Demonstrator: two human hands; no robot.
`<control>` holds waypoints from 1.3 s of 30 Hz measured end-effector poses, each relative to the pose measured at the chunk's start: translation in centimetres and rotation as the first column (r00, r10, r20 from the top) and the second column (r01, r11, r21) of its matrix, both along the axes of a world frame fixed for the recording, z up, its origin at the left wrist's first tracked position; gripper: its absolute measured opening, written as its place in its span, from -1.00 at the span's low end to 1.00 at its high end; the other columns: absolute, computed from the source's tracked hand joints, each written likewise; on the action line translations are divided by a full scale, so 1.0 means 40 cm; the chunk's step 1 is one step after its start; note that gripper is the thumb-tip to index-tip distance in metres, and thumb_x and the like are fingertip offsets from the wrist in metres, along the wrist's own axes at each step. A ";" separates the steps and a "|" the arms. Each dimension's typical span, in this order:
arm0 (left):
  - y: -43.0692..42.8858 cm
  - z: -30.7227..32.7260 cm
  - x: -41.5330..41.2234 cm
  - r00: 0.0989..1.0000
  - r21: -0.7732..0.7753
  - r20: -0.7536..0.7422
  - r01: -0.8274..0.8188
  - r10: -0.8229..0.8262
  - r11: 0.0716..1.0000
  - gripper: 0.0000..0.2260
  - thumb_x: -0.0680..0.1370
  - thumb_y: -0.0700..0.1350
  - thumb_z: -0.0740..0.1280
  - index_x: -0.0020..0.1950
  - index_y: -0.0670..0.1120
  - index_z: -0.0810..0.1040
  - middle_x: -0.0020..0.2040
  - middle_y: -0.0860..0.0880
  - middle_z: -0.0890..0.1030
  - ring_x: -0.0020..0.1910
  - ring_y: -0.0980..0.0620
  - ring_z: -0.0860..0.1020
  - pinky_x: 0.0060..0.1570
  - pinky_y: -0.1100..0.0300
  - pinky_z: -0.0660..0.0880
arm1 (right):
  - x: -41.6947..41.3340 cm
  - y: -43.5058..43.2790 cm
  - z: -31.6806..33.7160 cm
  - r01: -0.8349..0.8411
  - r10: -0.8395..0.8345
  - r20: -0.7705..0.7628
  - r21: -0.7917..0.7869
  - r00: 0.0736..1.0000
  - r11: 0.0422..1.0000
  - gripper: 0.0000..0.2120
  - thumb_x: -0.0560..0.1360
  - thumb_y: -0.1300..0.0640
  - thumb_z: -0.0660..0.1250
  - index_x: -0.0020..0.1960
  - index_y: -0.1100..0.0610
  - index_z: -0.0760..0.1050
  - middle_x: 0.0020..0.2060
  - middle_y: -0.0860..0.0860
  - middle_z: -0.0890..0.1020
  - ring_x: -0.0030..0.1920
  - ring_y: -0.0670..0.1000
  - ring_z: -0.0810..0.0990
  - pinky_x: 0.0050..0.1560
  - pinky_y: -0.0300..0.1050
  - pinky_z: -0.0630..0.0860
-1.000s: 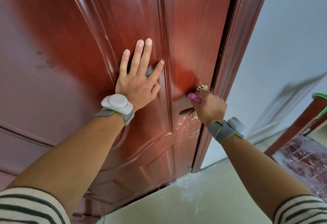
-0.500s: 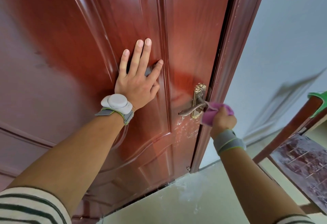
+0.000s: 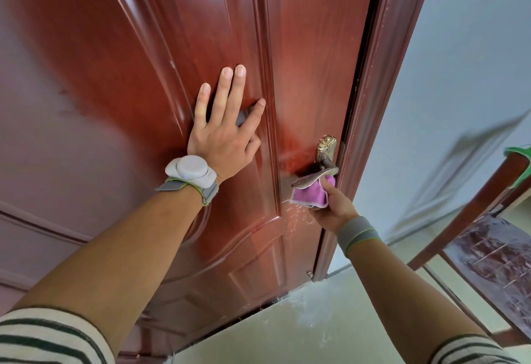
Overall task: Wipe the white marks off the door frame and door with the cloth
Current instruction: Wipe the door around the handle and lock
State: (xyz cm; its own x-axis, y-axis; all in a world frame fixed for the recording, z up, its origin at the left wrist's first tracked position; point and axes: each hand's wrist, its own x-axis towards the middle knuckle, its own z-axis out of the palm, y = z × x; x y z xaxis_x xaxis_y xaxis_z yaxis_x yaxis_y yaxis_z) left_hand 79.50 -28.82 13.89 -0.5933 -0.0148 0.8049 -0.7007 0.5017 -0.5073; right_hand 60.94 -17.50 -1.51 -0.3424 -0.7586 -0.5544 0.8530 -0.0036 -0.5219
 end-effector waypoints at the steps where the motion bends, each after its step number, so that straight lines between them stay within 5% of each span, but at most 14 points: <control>1: 0.001 -0.001 0.000 1.000 0.003 0.001 0.002 -0.002 1.000 -0.61 0.49 -0.11 0.23 0.30 0.01 0.58 0.47 -0.29 0.36 0.49 -0.25 0.26 0.50 -0.16 0.10 | -0.003 0.007 -0.012 0.069 -0.066 -0.052 0.055 0.996 0.996 -0.85 0.52 0.09 0.36 0.04 0.14 0.53 -0.13 0.08 0.65 -0.19 0.04 0.62 -0.38 -0.14 0.59; 4: -0.001 -0.001 0.001 1.000 -0.007 0.000 -0.001 0.001 1.000 -0.61 0.49 -0.12 0.23 0.30 0.01 0.58 0.47 -0.29 0.36 0.49 -0.25 0.26 0.49 -0.17 0.12 | -0.007 0.014 -0.056 0.283 -0.248 -0.158 0.269 0.956 0.921 -0.76 0.44 0.06 0.43 0.08 0.09 0.53 -0.10 0.15 0.62 -0.18 0.17 0.64 -0.33 0.05 0.62; 6: -0.001 -0.002 0.001 1.000 -0.004 0.000 -0.002 0.002 1.000 -0.61 0.50 -0.12 0.23 0.30 0.01 0.58 0.48 -0.29 0.35 0.50 -0.25 0.26 0.50 -0.16 0.10 | 0.005 0.019 -0.081 0.296 -0.254 -0.163 0.335 0.953 0.894 -0.76 0.46 0.01 0.39 0.10 0.02 0.51 -0.06 0.15 0.61 -0.19 0.17 0.66 -0.41 -0.01 0.61; 9: -0.002 -0.004 0.000 1.000 -0.006 0.001 -0.004 0.004 1.000 -0.61 0.50 -0.11 0.22 0.31 0.00 0.58 0.48 -0.29 0.35 0.50 -0.25 0.25 0.51 -0.16 0.07 | 0.034 0.015 -0.063 0.134 -0.128 -0.044 0.173 0.991 0.976 -0.86 0.55 0.04 0.32 0.09 0.02 0.49 -0.17 0.10 0.61 -0.38 0.03 0.66 -0.51 -0.19 0.54; 14: 0.001 -0.001 0.001 1.000 0.001 0.003 -0.004 0.004 1.000 -0.62 0.50 -0.11 0.23 0.30 0.01 0.58 0.48 -0.29 0.35 0.50 -0.24 0.24 0.51 -0.15 0.07 | 0.034 -0.044 -0.007 -0.009 0.011 0.018 -0.109 1.000 0.994 -0.79 0.59 0.09 0.24 0.15 0.14 0.53 -0.13 0.07 0.71 -0.18 0.01 0.71 -0.25 -0.08 0.64; 18: -0.002 0.001 -0.001 1.000 -0.007 0.004 -0.007 0.008 1.000 -0.61 0.48 -0.11 0.25 0.29 0.01 0.58 0.47 -0.29 0.36 0.49 -0.24 0.26 0.50 -0.15 0.07 | 0.036 -0.073 0.002 0.050 -0.052 -0.012 -0.109 0.999 0.993 -0.74 0.54 0.01 0.31 0.16 0.13 0.53 -0.11 0.05 0.70 -0.17 0.01 0.70 -0.23 -0.06 0.64; 21: -0.001 -0.001 -0.002 1.000 -0.004 0.005 -0.007 0.007 1.000 -0.61 0.48 -0.11 0.25 0.30 0.01 0.58 0.47 -0.29 0.36 0.49 -0.24 0.28 0.50 -0.15 0.08 | 0.056 -0.094 0.007 0.145 -0.145 -0.082 -0.006 0.986 0.989 -0.44 0.31 -0.12 0.49 0.23 0.11 0.50 0.02 0.05 0.66 -0.10 0.04 0.67 -0.04 0.05 0.62; 24: -0.002 -0.001 -0.001 1.000 0.000 0.004 -0.007 0.007 1.000 -0.62 0.48 -0.11 0.25 0.29 0.01 0.59 0.48 -0.28 0.36 0.49 -0.24 0.28 0.50 -0.16 0.10 | 0.066 -0.098 -0.004 0.227 -0.212 -0.110 0.153 0.971 0.962 -0.57 0.37 -0.08 0.50 0.11 0.12 0.50 -0.16 0.05 0.67 -0.28 0.07 0.66 -0.37 -0.05 0.61; 27: -0.002 -0.001 -0.001 1.000 0.001 -0.007 -0.005 0.005 1.000 -0.62 0.48 -0.11 0.25 0.29 0.01 0.59 0.48 -0.28 0.36 0.49 -0.24 0.28 0.50 -0.16 0.12 | 0.067 -0.065 -0.037 0.143 -0.145 -0.007 0.219 0.989 0.965 -0.73 0.55 -0.07 0.25 0.06 0.12 0.49 -0.41 0.09 0.59 -0.60 0.06 0.53 -0.65 -0.31 0.34; 30: -0.003 -0.004 -0.004 1.000 -0.003 -0.009 -0.001 0.001 1.000 -0.62 0.47 -0.11 0.26 0.28 0.01 0.59 0.48 -0.27 0.36 0.49 -0.24 0.29 0.50 -0.16 0.12 | 0.066 -0.049 -0.065 0.111 -0.105 -0.045 0.155 0.993 0.982 -0.66 0.55 -0.07 0.29 0.23 0.10 0.48 -0.14 0.07 0.63 -0.38 0.05 0.62 -0.57 -0.25 0.45; 34: -0.004 -0.003 -0.002 1.000 -0.001 -0.001 -0.002 0.002 1.000 -0.62 0.48 -0.11 0.25 0.29 0.01 0.59 0.47 -0.28 0.37 0.49 -0.24 0.30 0.49 -0.17 0.14 | 0.067 -0.083 -0.007 0.209 -0.214 -0.098 -0.053 0.972 0.976 -0.70 0.51 0.03 0.38 0.21 0.09 0.49 -0.04 0.04 0.64 -0.21 -0.02 0.66 -0.35 -0.12 0.61; 36: -0.004 -0.005 -0.002 1.000 -0.004 -0.003 -0.007 0.007 1.000 -0.62 0.48 -0.12 0.25 0.28 0.01 0.59 0.47 -0.28 0.37 0.48 -0.25 0.31 0.48 -0.17 0.15 | 0.070 -0.108 0.000 0.236 -0.233 -0.102 0.016 0.967 0.972 -0.66 0.46 -0.03 0.44 0.16 0.07 0.50 -0.04 0.05 0.66 -0.19 0.06 0.67 -0.28 -0.01 0.64; 39: -0.004 -0.003 -0.001 1.000 -0.004 -0.001 -0.005 0.005 1.000 -0.63 0.48 -0.12 0.26 0.28 0.01 0.59 0.46 -0.28 0.38 0.48 -0.25 0.32 0.48 -0.18 0.16 | 0.073 -0.094 -0.045 0.205 -0.178 -0.138 0.212 0.974 0.956 -0.71 0.43 0.04 0.45 0.09 0.11 0.50 -0.12 0.07 0.61 -0.31 0.03 0.59 -0.47 -0.21 0.50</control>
State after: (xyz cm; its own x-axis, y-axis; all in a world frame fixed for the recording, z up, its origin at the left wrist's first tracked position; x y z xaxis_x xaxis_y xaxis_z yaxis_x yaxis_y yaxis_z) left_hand 79.47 -28.96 13.79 -0.5927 -0.0143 0.8053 -0.7033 0.4964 -0.5089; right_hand 63.87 -21.27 -3.32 -0.5409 -0.5335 -0.6503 0.7815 -0.0328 -0.6231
